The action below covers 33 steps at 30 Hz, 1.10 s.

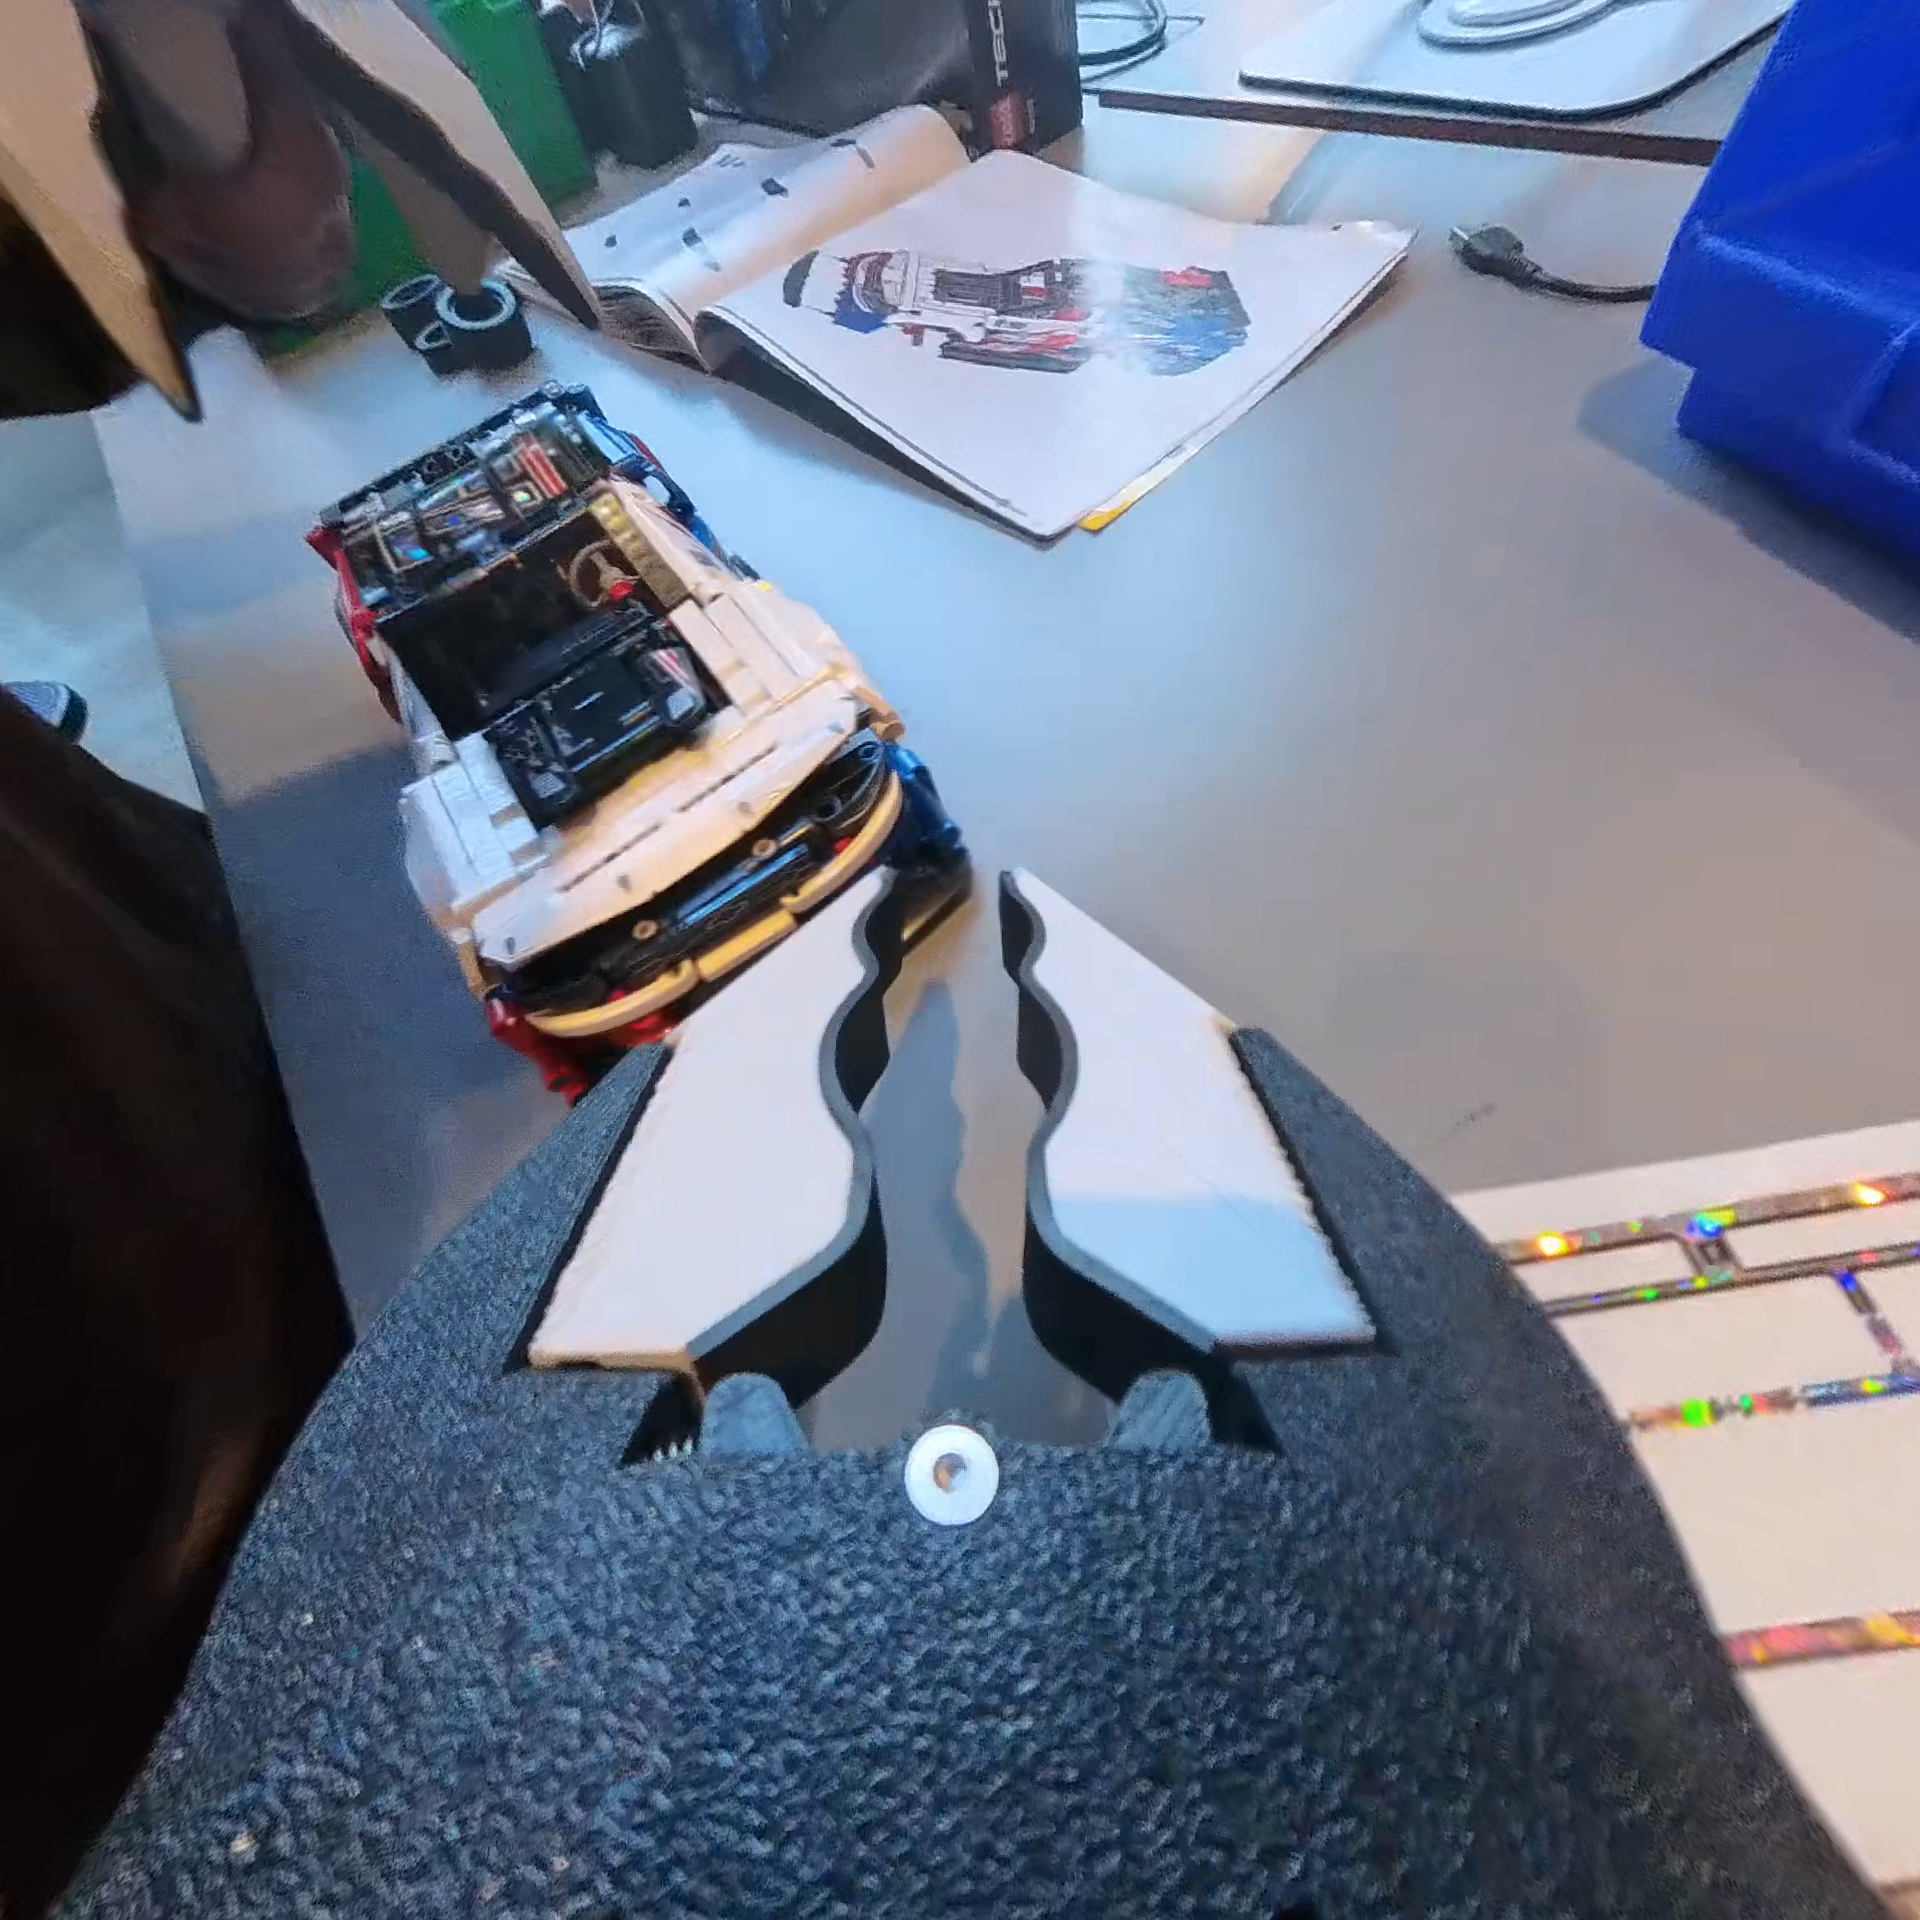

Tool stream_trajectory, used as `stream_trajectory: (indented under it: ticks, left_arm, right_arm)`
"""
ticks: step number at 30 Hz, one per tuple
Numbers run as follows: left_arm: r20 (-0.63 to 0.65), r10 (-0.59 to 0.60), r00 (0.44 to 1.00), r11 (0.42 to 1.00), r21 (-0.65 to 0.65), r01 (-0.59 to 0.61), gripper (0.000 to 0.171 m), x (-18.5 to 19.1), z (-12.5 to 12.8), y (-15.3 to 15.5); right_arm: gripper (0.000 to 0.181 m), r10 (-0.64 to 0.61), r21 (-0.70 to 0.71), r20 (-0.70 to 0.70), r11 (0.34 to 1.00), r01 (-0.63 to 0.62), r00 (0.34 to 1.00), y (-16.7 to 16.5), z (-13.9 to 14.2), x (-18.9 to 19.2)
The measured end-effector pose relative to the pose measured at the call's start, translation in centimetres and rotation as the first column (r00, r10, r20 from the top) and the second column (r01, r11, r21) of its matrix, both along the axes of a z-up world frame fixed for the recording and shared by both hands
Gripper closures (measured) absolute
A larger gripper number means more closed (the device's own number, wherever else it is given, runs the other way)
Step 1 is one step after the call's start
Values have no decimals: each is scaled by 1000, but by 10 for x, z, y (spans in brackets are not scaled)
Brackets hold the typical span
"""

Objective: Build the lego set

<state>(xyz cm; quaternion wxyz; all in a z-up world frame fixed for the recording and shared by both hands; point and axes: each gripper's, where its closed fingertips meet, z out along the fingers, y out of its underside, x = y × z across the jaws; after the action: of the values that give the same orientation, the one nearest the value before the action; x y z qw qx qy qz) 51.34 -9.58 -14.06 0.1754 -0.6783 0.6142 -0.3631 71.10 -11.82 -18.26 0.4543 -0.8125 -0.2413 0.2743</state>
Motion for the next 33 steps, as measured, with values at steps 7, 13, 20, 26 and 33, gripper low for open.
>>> stream_trajectory:
  ticks: [7,13,20,26,33]
  left_arm:
    - [50,112,992,993,35,-113,67,-48,8,3]
    - [147,282,948,959,-58,-276,60,-95,7,8]
    - [679,470,564,880,-314,-355,68,-143,147,61]
    - [493,468,734,879,-175,-443,79,-126,84,67]
    - [104,508,855,855,56,-515,83,-95,4,131]
  right_arm:
    - [164,-104,3,166,994,105,981,-2,-18,6]
    - [160,-216,83,40,974,212,976,-15,16,5]
    - [120,-108,561,-346,773,298,932,-71,219,7]
    - [127,-118,452,-348,848,277,930,-81,203,-17]
    - [125,-237,170,-47,955,241,970,-27,108,-41]
